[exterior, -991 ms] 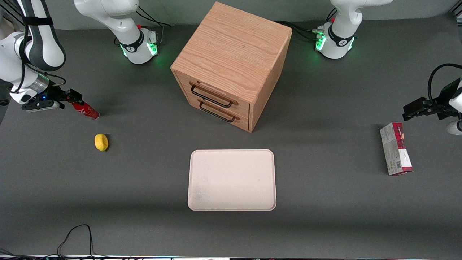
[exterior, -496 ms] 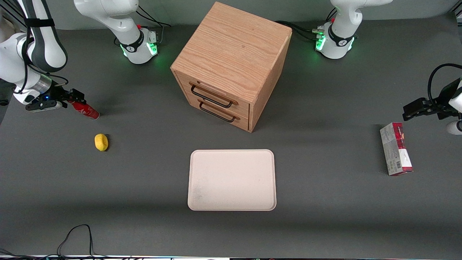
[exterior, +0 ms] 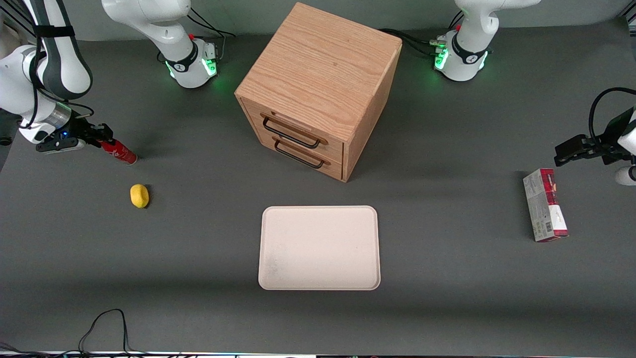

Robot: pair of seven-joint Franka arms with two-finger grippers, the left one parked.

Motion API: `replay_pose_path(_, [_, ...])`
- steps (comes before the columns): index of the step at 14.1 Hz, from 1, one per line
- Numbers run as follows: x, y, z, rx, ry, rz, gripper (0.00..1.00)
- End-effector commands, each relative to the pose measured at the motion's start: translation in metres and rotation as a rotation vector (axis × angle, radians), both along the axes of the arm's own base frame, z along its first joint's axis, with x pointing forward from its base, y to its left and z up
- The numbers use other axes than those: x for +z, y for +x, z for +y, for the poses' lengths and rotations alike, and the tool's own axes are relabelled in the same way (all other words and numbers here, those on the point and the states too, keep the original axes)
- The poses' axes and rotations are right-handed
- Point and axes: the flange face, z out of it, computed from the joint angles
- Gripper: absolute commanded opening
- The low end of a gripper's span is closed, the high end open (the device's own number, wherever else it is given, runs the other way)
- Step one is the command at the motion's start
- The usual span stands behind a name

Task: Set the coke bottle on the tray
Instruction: 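Close the right gripper around the bottle's body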

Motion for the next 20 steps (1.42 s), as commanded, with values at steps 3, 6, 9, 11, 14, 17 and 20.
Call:
replay_pose_path(3, [0.01, 0.013, -0.008, -0.042, -0.031, 0.053, 0.0])
replay_pose_path(6, [0.054, 0.055, -0.012, -0.105, -0.057, 0.115, 0.0])
replay_pose_path(9, [0.113, 0.116, 0.018, -0.156, -0.091, 0.112, 0.0])
replay_pose_path(11, [0.152, 0.159, 0.053, -0.197, -0.076, 0.079, 0.0])
replay_pose_path(14, [0.201, 0.207, 0.112, -0.238, -0.042, 0.055, 0.0])
replay_pose_path(17, [0.258, 0.231, 0.164, -0.291, 0.022, 0.029, 0.0])
replay_pose_path(20, [0.302, 0.254, 0.234, -0.295, 0.032, 0.025, 0.0])
